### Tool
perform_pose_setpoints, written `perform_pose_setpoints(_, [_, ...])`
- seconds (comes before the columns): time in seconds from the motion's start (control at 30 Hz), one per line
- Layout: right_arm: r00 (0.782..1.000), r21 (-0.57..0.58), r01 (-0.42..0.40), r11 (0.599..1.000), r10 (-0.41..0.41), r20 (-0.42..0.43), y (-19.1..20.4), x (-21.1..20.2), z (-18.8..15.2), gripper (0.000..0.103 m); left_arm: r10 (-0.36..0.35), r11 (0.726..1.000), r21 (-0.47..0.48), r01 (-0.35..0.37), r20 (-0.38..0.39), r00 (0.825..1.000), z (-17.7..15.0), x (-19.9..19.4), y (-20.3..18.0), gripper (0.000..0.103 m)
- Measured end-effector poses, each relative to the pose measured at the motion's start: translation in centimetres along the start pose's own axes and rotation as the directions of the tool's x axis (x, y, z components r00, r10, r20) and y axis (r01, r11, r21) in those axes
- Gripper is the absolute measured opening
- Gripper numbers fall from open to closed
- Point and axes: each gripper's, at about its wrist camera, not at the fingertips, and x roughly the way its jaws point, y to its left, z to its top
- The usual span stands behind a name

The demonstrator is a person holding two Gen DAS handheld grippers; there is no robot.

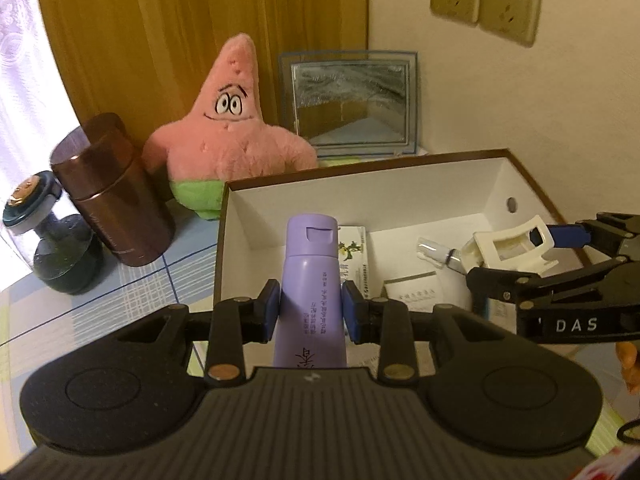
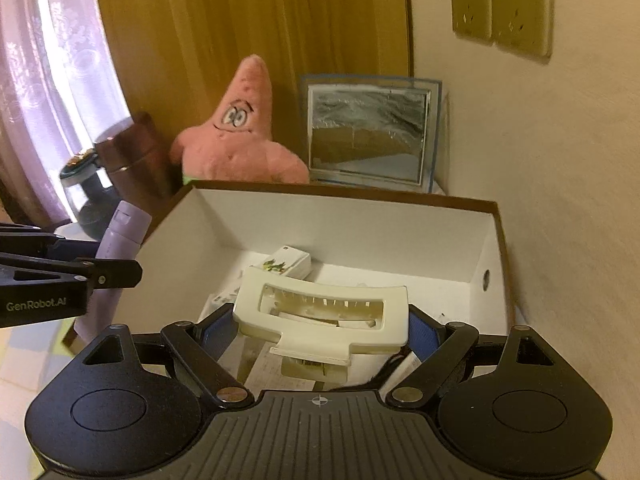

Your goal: Organize rigid objects

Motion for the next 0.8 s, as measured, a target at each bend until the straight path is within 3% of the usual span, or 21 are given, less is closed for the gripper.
perform_pose_setpoints(0.43, [0.996, 0.024, 0.025, 0.999, -0.023, -0.082, -0.2, 6.9, 1.3, 0.084, 0.017, 0.998, 0.054, -0.011, -0.096, 0.995, 1.8, 7.9, 0.3, 0.028])
perform_pose_setpoints(0.8, [0.995, 0.046, 0.026, 0.999, -0.022, -0.097, -0.5, 8.6, 2.0, 0.084, -0.012, 0.999, 0.045, 0.018, -0.122, 0.993, 2.2, 10.2, 0.7, 0.028])
